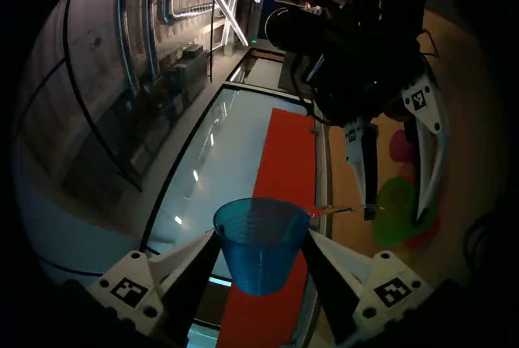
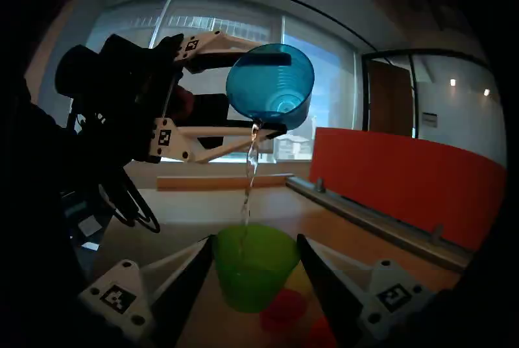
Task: Pour water
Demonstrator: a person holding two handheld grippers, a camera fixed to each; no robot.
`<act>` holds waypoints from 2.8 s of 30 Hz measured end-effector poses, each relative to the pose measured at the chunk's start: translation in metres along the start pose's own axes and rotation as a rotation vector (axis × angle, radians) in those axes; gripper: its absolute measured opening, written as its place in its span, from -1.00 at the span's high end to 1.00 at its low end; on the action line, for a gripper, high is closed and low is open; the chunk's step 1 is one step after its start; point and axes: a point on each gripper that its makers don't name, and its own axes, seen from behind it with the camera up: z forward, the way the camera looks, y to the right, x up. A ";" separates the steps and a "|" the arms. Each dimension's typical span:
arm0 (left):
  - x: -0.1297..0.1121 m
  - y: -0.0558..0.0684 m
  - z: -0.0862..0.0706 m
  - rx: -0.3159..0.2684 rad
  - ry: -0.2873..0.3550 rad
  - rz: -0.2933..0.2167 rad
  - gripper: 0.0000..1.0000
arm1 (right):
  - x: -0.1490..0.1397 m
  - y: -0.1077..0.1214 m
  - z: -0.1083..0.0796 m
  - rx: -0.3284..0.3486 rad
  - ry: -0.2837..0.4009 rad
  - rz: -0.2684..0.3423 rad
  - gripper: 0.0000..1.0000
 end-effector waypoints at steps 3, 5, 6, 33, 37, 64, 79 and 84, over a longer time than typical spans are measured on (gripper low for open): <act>0.001 0.001 0.001 0.003 0.001 0.014 -0.69 | 0.000 0.000 0.000 0.000 0.000 0.000 -0.89; 0.001 0.002 0.002 0.003 0.002 0.022 -0.69 | 0.000 0.000 0.000 0.000 0.000 0.002 -0.89; 0.001 0.002 0.002 0.005 0.001 0.027 -0.69 | 0.000 0.000 0.000 0.000 0.001 0.002 -0.88; 0.005 -0.006 0.003 0.035 0.002 0.165 -0.69 | 0.000 0.001 0.000 -0.001 -0.001 -0.003 -0.88; 0.006 -0.007 0.002 0.040 0.003 0.181 -0.69 | -0.001 0.001 0.000 -0.002 -0.002 -0.003 -0.88; 0.012 0.002 -0.006 0.070 0.007 0.246 -0.69 | 0.000 0.000 0.003 -0.001 0.001 -0.002 -0.88; -0.002 -0.006 -0.001 0.062 -0.018 0.153 -0.69 | 0.001 0.000 0.002 -0.001 0.001 -0.003 -0.88; -0.016 -0.001 0.001 0.045 -0.051 0.053 -0.69 | 0.001 -0.001 0.002 -0.002 0.002 -0.006 -0.88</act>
